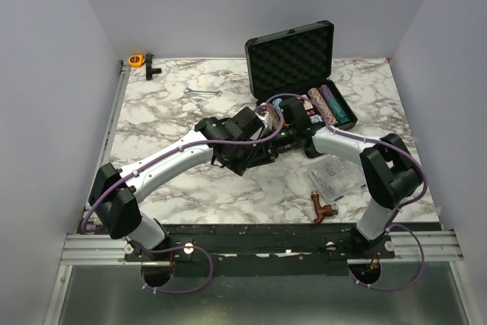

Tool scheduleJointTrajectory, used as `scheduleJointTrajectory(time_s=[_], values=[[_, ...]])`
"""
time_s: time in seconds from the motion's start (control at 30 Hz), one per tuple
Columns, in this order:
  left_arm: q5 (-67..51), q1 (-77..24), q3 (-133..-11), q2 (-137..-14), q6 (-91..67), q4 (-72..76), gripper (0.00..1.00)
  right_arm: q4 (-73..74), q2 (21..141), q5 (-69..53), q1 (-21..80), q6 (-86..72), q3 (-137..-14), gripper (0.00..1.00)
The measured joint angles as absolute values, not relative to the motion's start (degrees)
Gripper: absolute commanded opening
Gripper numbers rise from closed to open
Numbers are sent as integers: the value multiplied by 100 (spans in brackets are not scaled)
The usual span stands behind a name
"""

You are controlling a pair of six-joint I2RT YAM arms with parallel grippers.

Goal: Pack up texas hold em set

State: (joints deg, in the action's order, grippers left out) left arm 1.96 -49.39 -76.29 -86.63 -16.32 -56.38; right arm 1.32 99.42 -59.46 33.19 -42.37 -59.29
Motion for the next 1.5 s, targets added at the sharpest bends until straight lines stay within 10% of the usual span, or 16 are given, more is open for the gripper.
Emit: scheduleJointTrajectory(time_s=[0.6, 1.03, 1.27, 1.5], values=[[189, -4963, -7583, -8604, -1562, -5627, 0, -624, 10250, -6036, 3616, -4731, -5905, 41], [178, -4963, -7581, -8604, -1564, -5557, 0, -1114, 10350, -6141, 3721, -5037, -5795, 1], [165, -4963, -7526, -8569, -1612, -5511, 72, -1236, 10324, -6084, 3721, -5081, -5684, 1], [200, -4731, -7507, -7937, -1776, -5183, 76, -1044, 10014, -5330, 3450, -5284, -5293, 1]])
